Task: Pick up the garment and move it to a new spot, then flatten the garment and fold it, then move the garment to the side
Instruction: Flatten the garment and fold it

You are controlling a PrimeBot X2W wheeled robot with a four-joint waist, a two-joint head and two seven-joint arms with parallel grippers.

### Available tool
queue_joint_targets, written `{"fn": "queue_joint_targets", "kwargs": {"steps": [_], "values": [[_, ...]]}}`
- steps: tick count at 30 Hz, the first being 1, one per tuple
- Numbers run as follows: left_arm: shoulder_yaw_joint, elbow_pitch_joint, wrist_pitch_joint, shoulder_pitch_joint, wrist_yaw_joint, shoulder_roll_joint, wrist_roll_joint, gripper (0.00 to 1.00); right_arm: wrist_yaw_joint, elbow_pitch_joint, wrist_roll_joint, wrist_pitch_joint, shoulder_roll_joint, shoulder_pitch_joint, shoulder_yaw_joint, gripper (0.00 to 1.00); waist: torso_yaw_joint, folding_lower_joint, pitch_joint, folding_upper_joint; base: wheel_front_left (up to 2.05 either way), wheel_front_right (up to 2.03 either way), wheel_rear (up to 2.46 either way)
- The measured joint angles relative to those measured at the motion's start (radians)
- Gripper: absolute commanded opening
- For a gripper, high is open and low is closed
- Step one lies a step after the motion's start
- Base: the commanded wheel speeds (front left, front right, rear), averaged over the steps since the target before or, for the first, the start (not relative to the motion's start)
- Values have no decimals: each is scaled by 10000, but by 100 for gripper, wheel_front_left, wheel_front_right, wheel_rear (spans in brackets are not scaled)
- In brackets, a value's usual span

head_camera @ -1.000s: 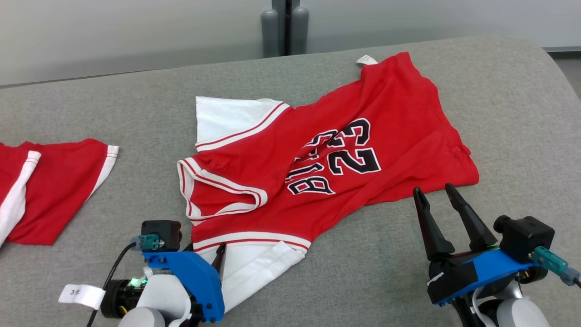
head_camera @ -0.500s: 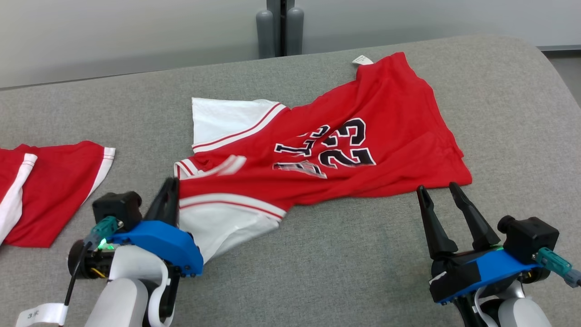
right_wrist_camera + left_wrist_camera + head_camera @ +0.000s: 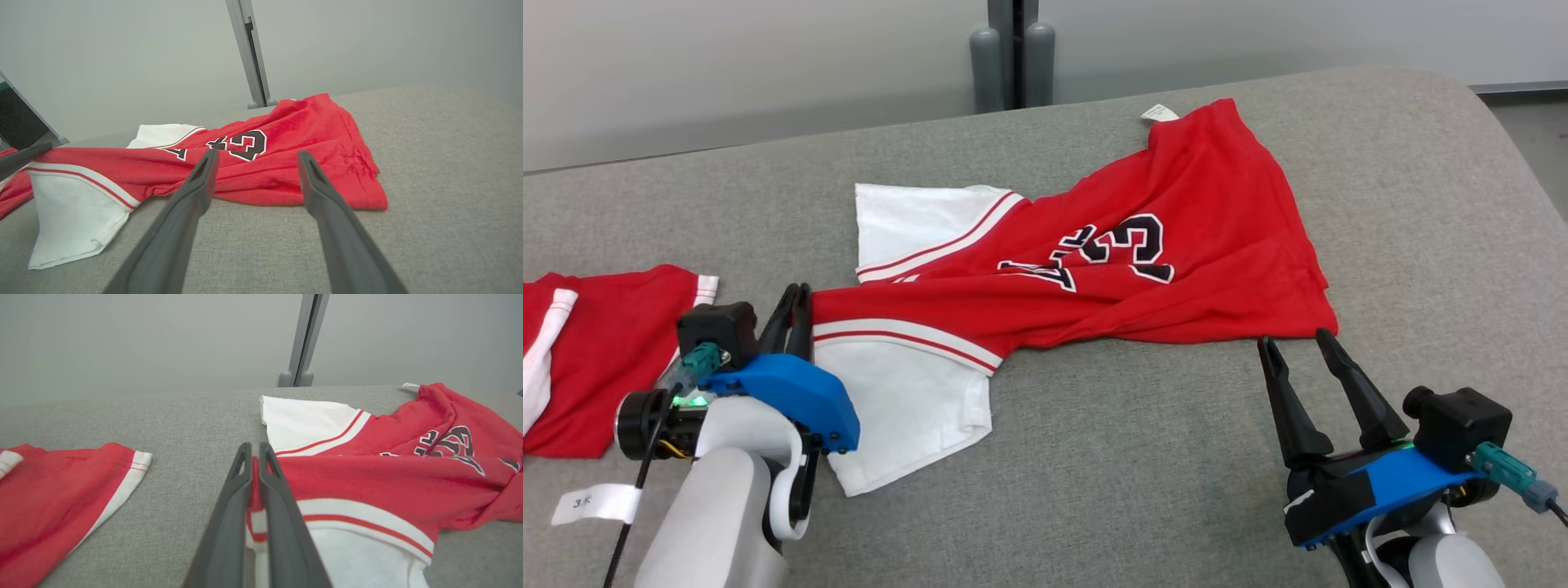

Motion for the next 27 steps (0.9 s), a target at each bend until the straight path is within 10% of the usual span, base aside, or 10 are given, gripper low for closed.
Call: {"fn": "queue_joint_targets", "kwargs": {"steps": [1,2,27], "values": [[10,205,-23,-104,-6,38,6,84,0,0,2,2,0,-6,31,100,-41,0,-4,0,0,0,0],[12,376,-81,-175,-46,40,-13,100,0,4,25,4,0,-19,44,100,-80,0,-12,0,0,0,0],[1310,-740,-3536,2434,-757,-696,-276,100,0,-184,-230,79,0,645,-1724,100,510,0,-1050,0,0,0,0]]}}
